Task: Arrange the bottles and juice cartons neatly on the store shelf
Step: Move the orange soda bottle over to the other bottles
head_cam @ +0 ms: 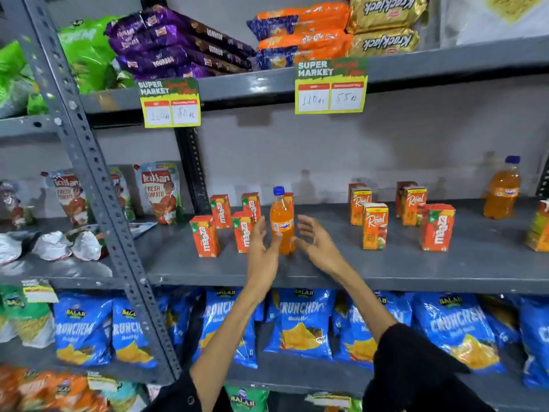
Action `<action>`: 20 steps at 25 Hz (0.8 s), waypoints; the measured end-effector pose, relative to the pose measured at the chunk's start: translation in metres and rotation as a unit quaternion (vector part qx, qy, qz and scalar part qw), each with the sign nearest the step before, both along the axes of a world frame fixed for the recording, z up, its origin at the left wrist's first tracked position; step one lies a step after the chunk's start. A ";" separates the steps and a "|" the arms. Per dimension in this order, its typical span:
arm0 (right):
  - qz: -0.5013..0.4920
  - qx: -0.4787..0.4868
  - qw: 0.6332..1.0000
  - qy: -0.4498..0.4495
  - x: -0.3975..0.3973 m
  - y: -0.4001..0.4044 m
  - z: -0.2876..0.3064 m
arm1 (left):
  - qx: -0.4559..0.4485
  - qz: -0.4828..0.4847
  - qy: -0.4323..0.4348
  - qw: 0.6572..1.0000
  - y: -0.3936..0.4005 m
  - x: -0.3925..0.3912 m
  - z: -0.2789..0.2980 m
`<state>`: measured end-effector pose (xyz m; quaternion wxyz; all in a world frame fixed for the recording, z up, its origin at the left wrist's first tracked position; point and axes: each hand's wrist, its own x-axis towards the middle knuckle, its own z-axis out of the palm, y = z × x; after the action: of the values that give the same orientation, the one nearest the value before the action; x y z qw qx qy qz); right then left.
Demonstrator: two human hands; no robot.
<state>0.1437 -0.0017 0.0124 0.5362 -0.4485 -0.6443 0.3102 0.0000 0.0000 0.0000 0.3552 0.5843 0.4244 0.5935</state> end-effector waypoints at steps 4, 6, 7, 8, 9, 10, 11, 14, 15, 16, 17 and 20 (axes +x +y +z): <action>0.026 -0.033 0.999 -0.019 -0.013 0.022 0.006 | -0.072 -0.029 0.023 0.997 0.029 0.002 -0.008; 0.044 -0.041 0.998 -0.013 -0.014 0.029 0.005 | -0.067 -0.035 0.022 0.997 0.036 0.003 -0.008; 0.060 -0.046 0.997 -0.006 -0.013 0.031 0.005 | -0.060 -0.041 0.014 0.997 0.037 0.002 -0.006; 0.071 -0.050 0.996 -0.001 -0.011 0.031 0.005 | -0.057 -0.049 0.008 0.997 0.035 0.000 -0.003; 0.077 -0.058 0.995 0.005 -0.008 0.033 0.003 | -0.059 -0.056 0.001 0.997 0.035 -0.001 -0.002; 0.081 -0.063 0.995 0.009 -0.006 0.031 0.004 | -0.060 -0.063 -0.006 0.996 0.030 -0.005 0.002; 0.083 -0.068 0.994 0.017 0.000 0.030 0.002 | -0.065 -0.073 -0.014 0.995 0.029 -0.003 0.003; 0.093 -0.069 0.993 0.021 0.011 0.014 0.003 | -0.071 -0.083 -0.038 0.993 0.009 -0.005 0.009; 0.092 -0.066 0.993 0.024 0.016 0.006 0.003 | -0.072 -0.086 -0.042 0.993 0.002 -0.002 0.010; 0.087 -0.059 0.994 0.026 0.022 -0.003 0.003 | -0.071 -0.089 -0.043 0.993 -0.006 0.002 0.012; 0.080 -0.055 0.995 0.029 0.030 -0.012 0.002 | -0.070 -0.091 -0.045 0.992 -0.014 0.008 0.012; 0.053 -0.050 0.997 0.034 0.065 -0.042 -0.002 | -0.075 -0.108 -0.050 0.990 -0.042 0.041 0.015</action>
<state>0.2092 -0.0439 0.0102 0.5176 -0.4291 -0.6325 0.3846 0.0408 -0.0416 0.0145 0.4809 0.5682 0.3836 0.5465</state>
